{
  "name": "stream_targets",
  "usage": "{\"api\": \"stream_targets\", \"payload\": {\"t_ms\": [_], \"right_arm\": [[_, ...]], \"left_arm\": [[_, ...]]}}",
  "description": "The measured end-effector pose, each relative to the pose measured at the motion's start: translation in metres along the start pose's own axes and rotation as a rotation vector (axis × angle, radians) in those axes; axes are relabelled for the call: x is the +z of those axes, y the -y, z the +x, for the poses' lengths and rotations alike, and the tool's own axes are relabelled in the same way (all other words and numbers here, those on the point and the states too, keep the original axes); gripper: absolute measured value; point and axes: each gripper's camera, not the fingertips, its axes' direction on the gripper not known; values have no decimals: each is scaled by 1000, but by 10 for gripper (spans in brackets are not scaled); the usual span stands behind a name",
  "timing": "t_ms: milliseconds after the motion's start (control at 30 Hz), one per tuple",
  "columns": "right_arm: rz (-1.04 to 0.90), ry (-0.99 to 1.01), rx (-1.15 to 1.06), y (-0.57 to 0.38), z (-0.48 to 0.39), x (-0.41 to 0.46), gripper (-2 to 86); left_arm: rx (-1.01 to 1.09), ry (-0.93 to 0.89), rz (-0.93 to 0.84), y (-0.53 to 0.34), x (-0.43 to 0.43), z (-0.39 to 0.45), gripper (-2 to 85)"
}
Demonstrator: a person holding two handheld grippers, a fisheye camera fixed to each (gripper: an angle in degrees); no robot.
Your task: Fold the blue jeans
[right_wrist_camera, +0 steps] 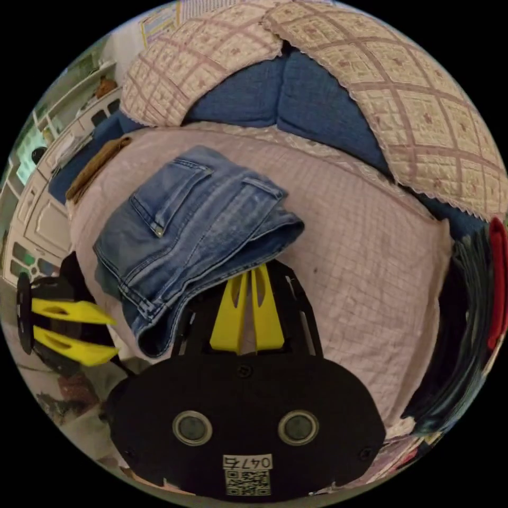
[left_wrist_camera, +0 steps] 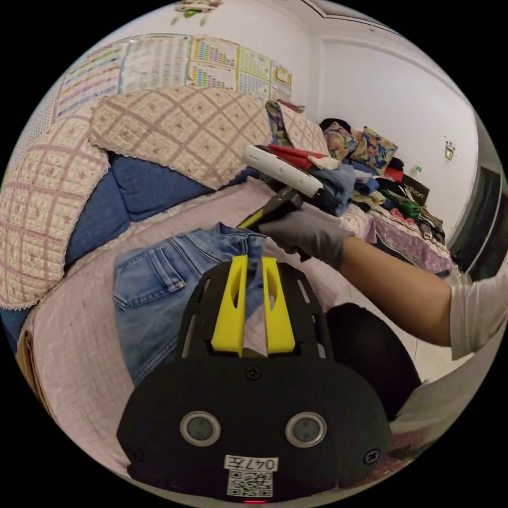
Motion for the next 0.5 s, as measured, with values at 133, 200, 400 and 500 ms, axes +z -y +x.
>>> {"api": "stream_targets", "payload": {"t_ms": [133,200,400,500], "right_arm": [[181,-92,189,-42,34,-34,-10],[261,-46,275,-61,53,-47,-7],[252,377,346,-93,84,-29,69],[216,400,283,-103,65,-24,76]], "left_arm": [[-31,77,-4,-12,-25,-6,71],[-160,117,2,-25,-50,-44,75],[-462,93,-40,-80,-63,-134,91],[-560,60,-31,-96,-60,-160,106]]}}
